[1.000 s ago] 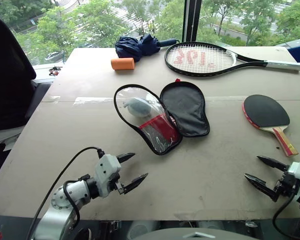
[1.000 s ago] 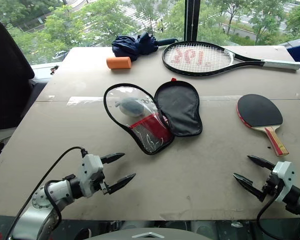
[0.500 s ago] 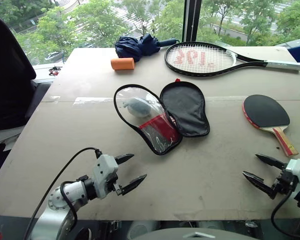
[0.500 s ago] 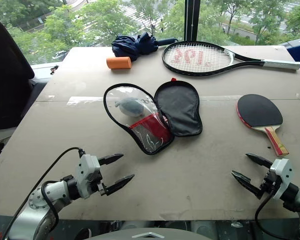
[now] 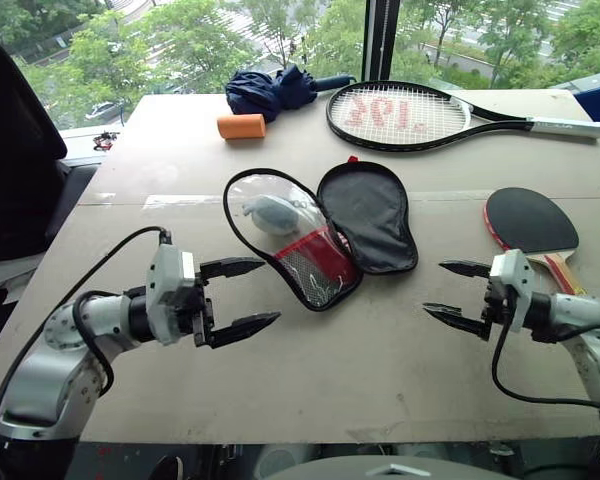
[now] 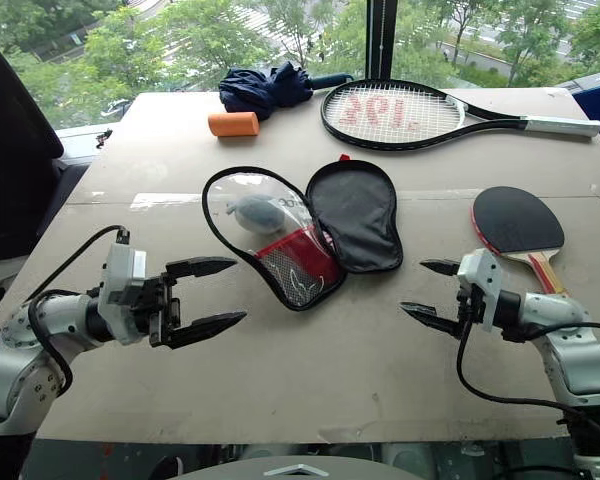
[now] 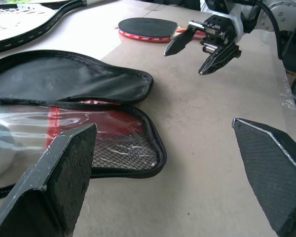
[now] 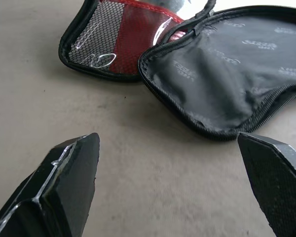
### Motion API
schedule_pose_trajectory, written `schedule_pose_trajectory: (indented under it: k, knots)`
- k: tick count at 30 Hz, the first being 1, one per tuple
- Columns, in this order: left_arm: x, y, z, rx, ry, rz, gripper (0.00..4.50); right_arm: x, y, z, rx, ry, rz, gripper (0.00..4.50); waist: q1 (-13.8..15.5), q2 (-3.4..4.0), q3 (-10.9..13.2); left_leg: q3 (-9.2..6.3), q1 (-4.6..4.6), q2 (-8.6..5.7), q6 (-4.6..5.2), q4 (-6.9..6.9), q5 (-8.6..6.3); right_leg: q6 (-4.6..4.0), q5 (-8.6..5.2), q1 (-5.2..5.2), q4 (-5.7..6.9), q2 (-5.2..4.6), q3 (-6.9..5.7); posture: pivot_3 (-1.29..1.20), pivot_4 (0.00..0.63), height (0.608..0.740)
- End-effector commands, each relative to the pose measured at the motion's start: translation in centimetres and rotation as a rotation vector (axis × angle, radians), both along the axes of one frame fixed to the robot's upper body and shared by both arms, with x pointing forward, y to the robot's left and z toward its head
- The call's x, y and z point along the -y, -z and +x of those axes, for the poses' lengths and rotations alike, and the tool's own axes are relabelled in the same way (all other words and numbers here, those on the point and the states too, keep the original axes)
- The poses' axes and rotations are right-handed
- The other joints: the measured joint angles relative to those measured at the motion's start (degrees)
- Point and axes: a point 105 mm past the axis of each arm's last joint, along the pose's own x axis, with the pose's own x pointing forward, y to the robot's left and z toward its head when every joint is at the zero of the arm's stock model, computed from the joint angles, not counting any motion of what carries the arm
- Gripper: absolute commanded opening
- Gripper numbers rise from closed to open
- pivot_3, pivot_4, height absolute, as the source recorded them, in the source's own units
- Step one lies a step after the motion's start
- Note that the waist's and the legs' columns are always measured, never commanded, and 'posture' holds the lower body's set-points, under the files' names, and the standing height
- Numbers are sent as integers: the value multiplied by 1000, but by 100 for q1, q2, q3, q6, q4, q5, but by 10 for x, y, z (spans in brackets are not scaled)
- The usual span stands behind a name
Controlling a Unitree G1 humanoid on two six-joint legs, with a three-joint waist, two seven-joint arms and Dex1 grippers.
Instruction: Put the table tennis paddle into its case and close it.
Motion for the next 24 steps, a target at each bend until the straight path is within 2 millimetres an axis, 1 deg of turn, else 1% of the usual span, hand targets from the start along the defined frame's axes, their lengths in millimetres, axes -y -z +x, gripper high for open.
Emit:
schedule_pose_trajectory:
  k: [1,2,4,6,7,10,13,14,15,17,18,19,20,21,24]
  knots:
    - [-11,-25,0,39,-1,22,4452,-13,1,24,0,28,-172,4500,-7,1,1,-1,-2,0,0,-1,0,0,0,-2,0,-1,0,0,150,726]
    - [-14,-28,0,32,-3,43,4452,-13,2,33,4,55,-247,4500,-22,-2,3,-1,-1,0,0,1,0,0,0,-2,1,0,0,0,150,726]
    - [-21,-30,-4,14,1,120,4452,-25,-8,40,20,19,-245,4500,-42,-4,4,-1,-9,0,-1,-1,0,0,0,-17,1,0,-1,0,150,726]
    - [-26,-35,-5,8,-9,157,4452,-37,-14,41,23,-33,-236,4500,-50,-5,4,-3,-37,0,-1,1,0,0,0,-43,-1,0,-4,0,150,726]
    - [-28,-40,-6,1,-13,163,4452,-42,-13,38,13,-70,-252,4500,-62,-5,4,-5,-64,0,-2,4,1,0,0,-67,1,0,-5,0,150,726]
    - [-30,-52,-7,26,-19,193,4452,-52,-9,36,-33,-125,-286,4500,-106,-6,5,-3,-73,0,-3,4,1,0,0,-79,3,0,-6,0,150,726]
    - [-30,-61,-5,48,-29,195,4500,-59,-7,35,-56,-145,-297,3634,-117,-5,6,-1,-73,0,-7,4,4,-1,1,-83,8,0,-4,0,150,726]
    - [-30,-62,-5,53,-31,197,4500,-60,-6,34,-68,-153,-297,3275,-113,-5,6,-1,-73,0,-8,4,5,-1,1,-84,10,0,-5,0,150,726]
    - [-30,-63,-5,56,-33,200,4500,-60,-5,34,-78,-156,-304,2681,-111,-4,6,-1,-73,0,-8,4,5,-1,1,-84,10,0,-5,0,150,726]
    - [-29,-64,-5,58,-29,197,4500,-60,-1,35,-90,-151,-318,1688,-113,-4,6,-1,-73,0,-8,4,4,-1,1,-85,10,0,-4,0,150,726]
    - [-28,-65,-4,58,-26,192,4500,-60,-1,35,-90,-150,-320,1264,-112,-4,6,-1,-73,0,-8,4,5,-1,1,-85,10,0,-4,0,150,726]
    - [-27,-65,-4,58,-24,188,4500,-61,-1,35,-88,-149,-318,666,-112,-4,6,-1,-73,0,-8,4,5,-1,1,-86,10,0,-4,0,150,726]
    - [-25,-65,-4,57,-21,186,4500,-61,-3,34,-80,-153,-316,338,-111,-4,6,-1,-73,0,-8,4,5,-1,1,-86,10,0,-5,0,150,726]
    - [-24,-65,-4,56,-18,186,4500,-61,-4,33,-76,-157,-314,34,-112,-4,6,-1,-73,0,-8,4,5,-1,1,-86,10,0,-4,0,150,726]
    - [-21,-64,-5,49,3,187,4500,-59,-6,25,-83,-168,-305,34,-111,-4,6,0,-73,0,-8,4,4,-1,1,-86,10,0,-3,0,150,726]
